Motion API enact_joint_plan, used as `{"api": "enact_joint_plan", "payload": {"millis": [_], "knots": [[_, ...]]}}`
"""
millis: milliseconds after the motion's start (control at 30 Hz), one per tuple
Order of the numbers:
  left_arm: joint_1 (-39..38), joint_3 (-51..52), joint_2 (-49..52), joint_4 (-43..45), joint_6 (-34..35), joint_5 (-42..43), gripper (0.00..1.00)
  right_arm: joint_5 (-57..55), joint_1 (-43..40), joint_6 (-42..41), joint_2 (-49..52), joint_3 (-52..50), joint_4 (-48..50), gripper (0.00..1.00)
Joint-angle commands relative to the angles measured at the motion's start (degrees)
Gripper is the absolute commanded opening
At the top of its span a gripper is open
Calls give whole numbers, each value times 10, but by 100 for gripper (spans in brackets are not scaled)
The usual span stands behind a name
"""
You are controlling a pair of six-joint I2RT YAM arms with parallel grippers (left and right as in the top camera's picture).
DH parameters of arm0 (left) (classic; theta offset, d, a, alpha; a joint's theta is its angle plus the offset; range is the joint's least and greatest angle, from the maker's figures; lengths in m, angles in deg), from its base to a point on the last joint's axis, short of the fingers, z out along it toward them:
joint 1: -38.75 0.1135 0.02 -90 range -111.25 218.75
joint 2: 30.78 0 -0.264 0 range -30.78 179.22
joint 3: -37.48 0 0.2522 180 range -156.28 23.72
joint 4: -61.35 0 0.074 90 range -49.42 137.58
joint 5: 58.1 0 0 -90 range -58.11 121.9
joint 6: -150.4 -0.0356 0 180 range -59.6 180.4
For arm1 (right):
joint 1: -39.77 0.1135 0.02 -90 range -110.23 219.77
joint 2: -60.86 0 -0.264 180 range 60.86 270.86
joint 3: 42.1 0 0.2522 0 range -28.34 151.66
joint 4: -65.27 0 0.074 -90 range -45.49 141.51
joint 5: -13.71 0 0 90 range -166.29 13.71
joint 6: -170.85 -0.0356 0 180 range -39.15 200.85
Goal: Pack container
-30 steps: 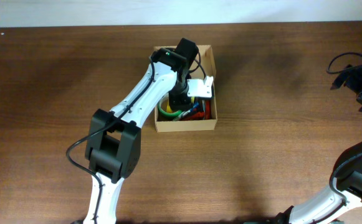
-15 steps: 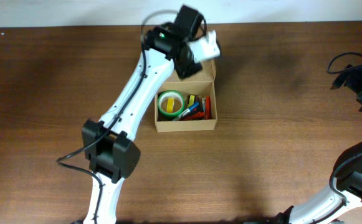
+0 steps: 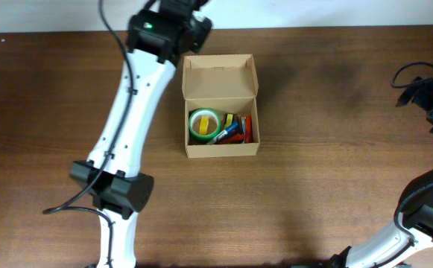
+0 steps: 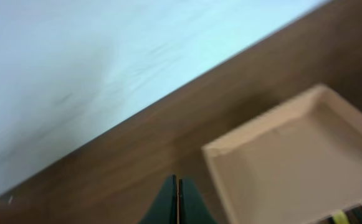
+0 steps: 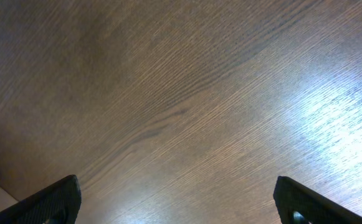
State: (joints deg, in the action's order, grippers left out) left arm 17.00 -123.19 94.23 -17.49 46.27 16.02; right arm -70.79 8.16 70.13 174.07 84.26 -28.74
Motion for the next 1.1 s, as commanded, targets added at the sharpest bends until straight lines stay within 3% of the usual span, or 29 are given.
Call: {"api": "enact_joint_plan", "payload": {"millis": [0,133,300,333,367,400,533,633,867,1067], "knots": [[30,-10,-18,-2,64,-30,2,0,0,-2,5,-2,7,100],[69,-10,-18,-17,115,-28,2,12,1,-5,5,-2,59,99],[122,-9,-18,-58,127,31,2,137,2,-44,5,-2,113,99],[132,-8,-17,-67,145,30,2,150,5,-44,5,-2,131,84],[142,-5,-16,-74,164,33,2,165,9,-47,5,-2,147,49],[156,-2,-12,-81,184,63,2,187,18,-48,6,-2,166,31],[183,2,15,-85,188,173,2,220,76,-48,17,-2,203,6],[191,7,40,-84,206,209,2,231,128,-48,41,-2,218,4],[193,7,130,-80,210,380,2,328,223,-34,139,0,238,4],[199,7,187,-78,210,439,2,385,255,3,204,0,227,4]]}}
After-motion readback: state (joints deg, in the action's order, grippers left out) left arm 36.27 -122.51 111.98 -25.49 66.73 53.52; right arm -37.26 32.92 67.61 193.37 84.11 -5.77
